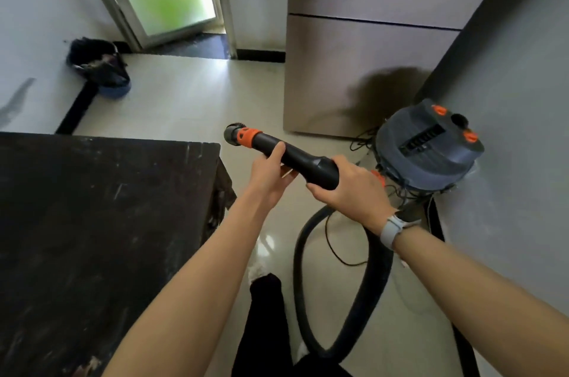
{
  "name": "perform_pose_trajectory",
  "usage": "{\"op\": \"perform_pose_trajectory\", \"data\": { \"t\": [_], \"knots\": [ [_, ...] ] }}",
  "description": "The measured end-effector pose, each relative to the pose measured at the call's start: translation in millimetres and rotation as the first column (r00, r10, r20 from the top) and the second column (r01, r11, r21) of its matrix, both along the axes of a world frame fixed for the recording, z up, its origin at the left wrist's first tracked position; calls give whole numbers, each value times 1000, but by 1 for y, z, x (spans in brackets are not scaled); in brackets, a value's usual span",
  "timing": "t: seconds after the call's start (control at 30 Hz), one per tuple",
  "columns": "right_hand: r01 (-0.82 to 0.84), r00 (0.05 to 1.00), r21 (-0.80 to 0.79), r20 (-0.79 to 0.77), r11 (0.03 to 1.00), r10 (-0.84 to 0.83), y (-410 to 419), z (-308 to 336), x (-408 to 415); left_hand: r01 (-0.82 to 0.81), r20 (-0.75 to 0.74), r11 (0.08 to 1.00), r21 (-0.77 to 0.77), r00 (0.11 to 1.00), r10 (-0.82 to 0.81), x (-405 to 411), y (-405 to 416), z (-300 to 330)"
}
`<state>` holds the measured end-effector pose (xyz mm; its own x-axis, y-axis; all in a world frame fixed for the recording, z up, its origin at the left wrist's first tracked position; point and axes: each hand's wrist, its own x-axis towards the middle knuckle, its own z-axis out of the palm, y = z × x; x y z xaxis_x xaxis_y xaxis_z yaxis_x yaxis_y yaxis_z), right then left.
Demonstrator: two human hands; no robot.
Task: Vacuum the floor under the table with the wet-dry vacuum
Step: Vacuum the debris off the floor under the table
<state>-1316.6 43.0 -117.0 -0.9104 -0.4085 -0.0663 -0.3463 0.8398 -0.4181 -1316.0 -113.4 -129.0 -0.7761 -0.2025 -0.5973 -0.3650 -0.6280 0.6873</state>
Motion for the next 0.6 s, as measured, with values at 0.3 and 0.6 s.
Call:
{"op": "perform_pose_trajectory", "data": {
  "t": [0.3, 0.6],
  "knots": [
    [-108, 974, 140, -185, 984, 133, -102, 31, -163, -79, -94, 995, 63, 992, 84, -144, -102, 28],
    [-283, 925, 227, -191, 932, 328, -186, 34, -286, -195, -74, 970, 143, 976, 207, -238, -183, 22]
  ]
}}
